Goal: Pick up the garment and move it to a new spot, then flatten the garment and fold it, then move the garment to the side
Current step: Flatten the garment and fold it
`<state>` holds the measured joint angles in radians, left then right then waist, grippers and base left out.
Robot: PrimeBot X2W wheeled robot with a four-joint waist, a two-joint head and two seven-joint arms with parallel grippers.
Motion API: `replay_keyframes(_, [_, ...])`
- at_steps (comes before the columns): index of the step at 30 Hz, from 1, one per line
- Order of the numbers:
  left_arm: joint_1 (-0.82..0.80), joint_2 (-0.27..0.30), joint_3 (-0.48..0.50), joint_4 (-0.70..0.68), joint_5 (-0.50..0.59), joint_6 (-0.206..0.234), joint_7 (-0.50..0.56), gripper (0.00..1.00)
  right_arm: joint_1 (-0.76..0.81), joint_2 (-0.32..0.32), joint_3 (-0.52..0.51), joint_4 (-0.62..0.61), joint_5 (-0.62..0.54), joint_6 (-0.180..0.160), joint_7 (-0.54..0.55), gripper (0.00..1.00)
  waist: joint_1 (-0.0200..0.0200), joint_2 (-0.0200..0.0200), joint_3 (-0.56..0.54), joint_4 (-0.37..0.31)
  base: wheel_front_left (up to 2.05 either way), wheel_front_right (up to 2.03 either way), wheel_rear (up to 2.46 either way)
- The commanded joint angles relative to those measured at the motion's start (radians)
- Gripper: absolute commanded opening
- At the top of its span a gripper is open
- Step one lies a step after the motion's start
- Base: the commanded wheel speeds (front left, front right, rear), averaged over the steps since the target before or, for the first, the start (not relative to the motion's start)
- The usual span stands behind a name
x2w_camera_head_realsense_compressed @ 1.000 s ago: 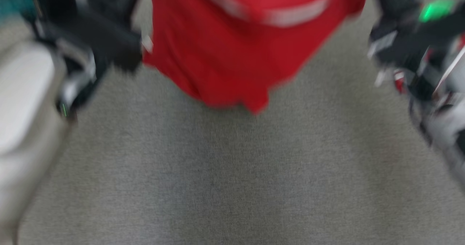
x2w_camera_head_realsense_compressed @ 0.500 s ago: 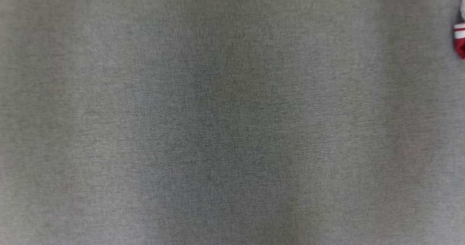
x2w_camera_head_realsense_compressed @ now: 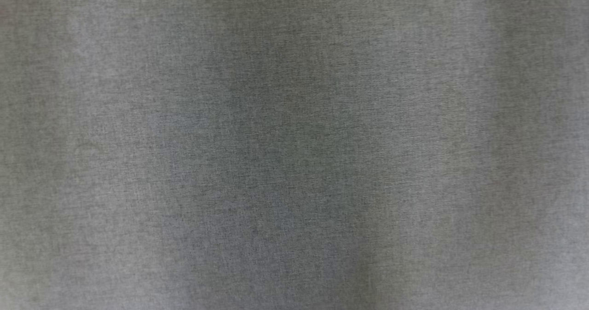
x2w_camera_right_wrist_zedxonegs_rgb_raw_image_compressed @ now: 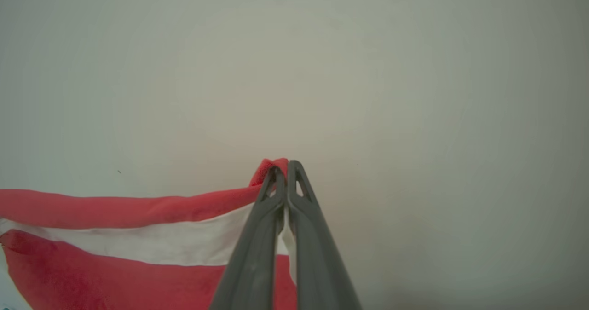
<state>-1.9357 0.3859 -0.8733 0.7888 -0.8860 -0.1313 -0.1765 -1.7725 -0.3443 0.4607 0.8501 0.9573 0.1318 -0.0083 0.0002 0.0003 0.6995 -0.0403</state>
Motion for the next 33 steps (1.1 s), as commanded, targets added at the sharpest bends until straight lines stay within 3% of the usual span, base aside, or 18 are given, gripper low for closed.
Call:
replay_keyframes(1, [0.003, 0.004, -0.004, 0.0, -0.015, 0.002, -0.007, 0.0, 0.012, 0.003, 0.002, 0.001, 0.013, -0.003, 0.001, 0.0, -0.0002, -0.0003, 0.0, -0.003, 0.0, 0.0, 0.0])
replay_keyframes(10, [0.248, 0.076, -0.109, -0.128, -0.102, 0.002, -0.077, 0.0, 0.254, -0.028, 0.095, -0.136, 0.137, -0.003, 0.025, 0.0, -0.0002, -0.0003, -0.105, -0.012, 0.0, 0.0, 0.0])
replay_keyframes(13, [0.456, 0.127, -0.05, -0.241, -0.117, 0.01, -0.089, 0.0, 0.448, -0.067, 0.137, -0.246, 0.202, -0.003, 0.017, 0.0, -0.0002, -0.0003, -0.18, -0.012, 0.0, 0.0, 0.0])
replay_keyframes(18, [0.789, 0.174, 0.08, -0.444, -0.046, 0.088, -0.088, 0.0, 0.694, -0.128, 0.165, -0.368, 0.273, -0.003, 0.001, 0.0, -0.0002, -0.0003, -0.257, -0.011, 0.0, 0.0, 0.0])
replay_keyframes(24, [1.171, 0.156, 0.188, -0.66, 0.059, 0.157, -0.088, 0.0, 0.958, -0.188, 0.176, -0.47, 0.331, -0.003, -0.027, 0.0, -0.0002, -0.0003, -0.336, -0.008, 0.0, 0.0, 0.0])
replay_keyframes(27, [1.322, 0.143, 0.204, -0.715, 0.112, 0.165, -0.088, 0.0, 1.079, -0.211, 0.179, -0.508, 0.351, -0.003, -0.038, 0.0, -0.0002, -0.0003, -0.374, -0.004, 0.0, 0.0, 0.0])
replay_keyframes(33, [1.551, 0.101, 0.177, -0.736, 0.19, 0.138, -0.088, 0.0, 1.315, -0.253, 0.17, -0.573, 0.395, -0.003, -0.059, 0.0, -0.0002, -0.0003, -0.442, 0.015, 0.0, 0.0, 0.0])
